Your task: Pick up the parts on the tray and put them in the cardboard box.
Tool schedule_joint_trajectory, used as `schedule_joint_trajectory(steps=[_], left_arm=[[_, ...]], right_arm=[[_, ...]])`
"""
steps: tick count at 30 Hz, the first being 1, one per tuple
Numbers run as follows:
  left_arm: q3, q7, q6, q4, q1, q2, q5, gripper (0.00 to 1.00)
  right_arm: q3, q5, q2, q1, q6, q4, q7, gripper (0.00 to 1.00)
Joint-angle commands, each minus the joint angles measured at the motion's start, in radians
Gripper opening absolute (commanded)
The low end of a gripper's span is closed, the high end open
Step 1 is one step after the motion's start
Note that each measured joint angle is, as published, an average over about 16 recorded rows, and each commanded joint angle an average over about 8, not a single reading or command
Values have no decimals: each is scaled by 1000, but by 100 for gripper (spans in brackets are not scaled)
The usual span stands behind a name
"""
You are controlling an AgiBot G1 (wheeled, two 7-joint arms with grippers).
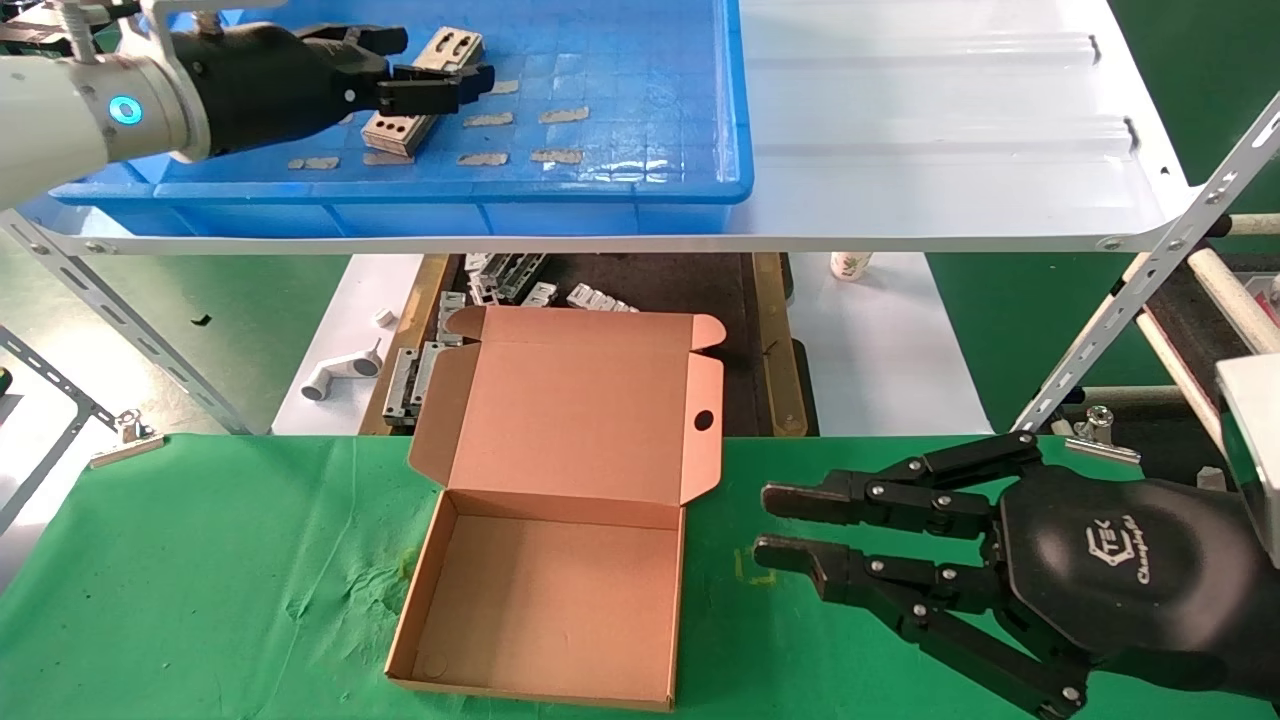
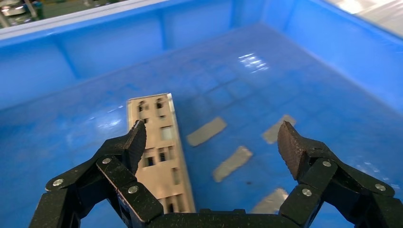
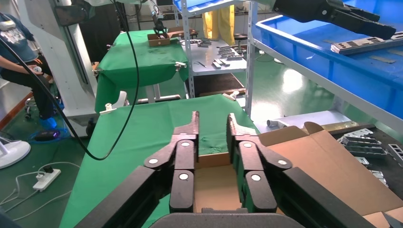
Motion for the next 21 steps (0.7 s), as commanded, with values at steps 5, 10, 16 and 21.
schedule_joint_trajectory(steps=[5,10,16,21], left_arm=[[2,48,-41,98,-33,34,9,100],[-4,79,-53,142,-44,46,1,99],[-14,93,-61,183,-51,53,-12,44],[-21,98,-66,206,-56,55,-22,2]], right_arm=[[0,0,0,0,0,0,0,0],[0,0,0,0,0,0,0,0],[0,0,0,0,0,0,0,0],[0,0,0,0,0,0,0,0]])
